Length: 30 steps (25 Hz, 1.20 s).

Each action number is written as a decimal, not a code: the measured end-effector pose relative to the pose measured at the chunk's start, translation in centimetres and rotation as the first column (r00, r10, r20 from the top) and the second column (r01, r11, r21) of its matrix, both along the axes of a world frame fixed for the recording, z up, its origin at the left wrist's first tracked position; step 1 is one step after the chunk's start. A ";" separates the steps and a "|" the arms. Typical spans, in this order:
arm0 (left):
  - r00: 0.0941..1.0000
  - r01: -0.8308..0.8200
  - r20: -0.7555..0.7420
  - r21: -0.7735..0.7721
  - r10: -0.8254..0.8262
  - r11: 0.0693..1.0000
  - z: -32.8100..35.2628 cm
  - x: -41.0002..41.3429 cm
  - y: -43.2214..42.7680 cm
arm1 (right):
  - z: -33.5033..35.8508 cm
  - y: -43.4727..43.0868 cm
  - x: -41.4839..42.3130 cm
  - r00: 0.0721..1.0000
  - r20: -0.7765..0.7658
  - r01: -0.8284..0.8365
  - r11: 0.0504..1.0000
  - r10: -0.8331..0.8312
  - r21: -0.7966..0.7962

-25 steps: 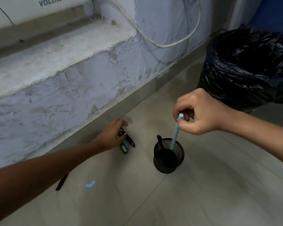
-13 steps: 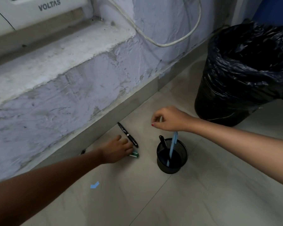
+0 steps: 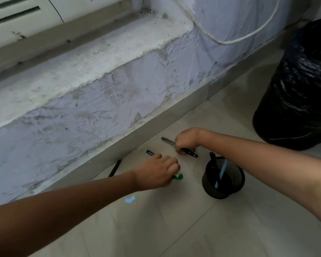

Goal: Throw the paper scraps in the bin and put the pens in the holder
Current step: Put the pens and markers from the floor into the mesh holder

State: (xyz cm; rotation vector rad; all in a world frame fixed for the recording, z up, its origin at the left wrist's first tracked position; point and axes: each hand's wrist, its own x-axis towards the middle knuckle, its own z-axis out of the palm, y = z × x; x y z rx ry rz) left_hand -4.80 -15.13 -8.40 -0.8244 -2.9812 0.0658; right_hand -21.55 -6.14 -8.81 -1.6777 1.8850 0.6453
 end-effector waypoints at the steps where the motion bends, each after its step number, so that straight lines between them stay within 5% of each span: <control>1: 0.998 -0.069 0.019 0.181 0.067 0.981 1.5 0.2 0.5 | 0.6 0.7 -0.4 1.000 0.028 -0.001 0.998 0.003 -0.056; 4: 0.944 -0.329 0.244 0.688 0.220 0.647 6.7 0.7 3.2 | 3.9 3.5 -1.8 0.991 0.118 0.108 0.927 -0.070 -0.360; 6: 0.945 -0.323 0.245 0.803 0.216 0.500 8.8 0.6 5.2 | 7.1 6.5 -1.9 0.931 0.267 0.363 0.694 -0.248 -0.621; 9: 0.962 -0.268 0.208 0.841 0.177 0.471 9.4 0.1 7.6 | 11.2 12.0 0.0 0.771 0.555 0.636 0.333 -0.311 -0.696; 11: 0.964 -0.266 0.209 0.803 0.167 0.533 8.3 -0.5 8.2 | 12.3 15.0 2.1 0.632 0.714 0.775 0.247 -0.303 -0.581; 13: 0.961 -0.275 0.234 0.728 0.149 0.628 6.5 -0.9 8.5 | 11.6 17.1 3.7 0.616 0.708 0.787 0.291 -0.344 -0.544; 17: 0.954 -0.229 0.290 0.549 0.074 0.804 3.9 -1.5 7.5 | 8.7 18.8 5.0 0.702 0.547 0.707 0.533 -0.455 -0.464; 19: 0.933 -0.289 0.340 0.504 0.121 0.814 3.8 -1.9 6.0 | 8.2 18.0 4.9 0.730 0.496 0.683 0.516 -0.470 -0.516; 22: 0.879 -0.436 0.382 0.399 0.286 0.807 3.6 -1.9 1.6 | 9.1 14.2 6.0 0.804 0.484 0.589 0.353 -0.345 -0.727; 24: 0.800 -0.559 0.383 0.195 0.462 0.806 2.8 -1.0 -2.3 | 9.4 10.4 7.9 0.878 0.434 0.478 0.390 -0.203 -0.787; 27: 0.502 -0.743 0.263 -0.358 0.824 0.566 1.9 1.6 -6.6 | 7.8 4.3 10.5 0.910 0.308 0.414 0.660 -0.278 -0.627; 30: 0.237 -0.766 0.300 -0.527 0.924 0.368 0.2 5.4 -7.8 | 3.1 -1.3 11.2 0.881 0.040 0.460 0.832 -0.472 -0.310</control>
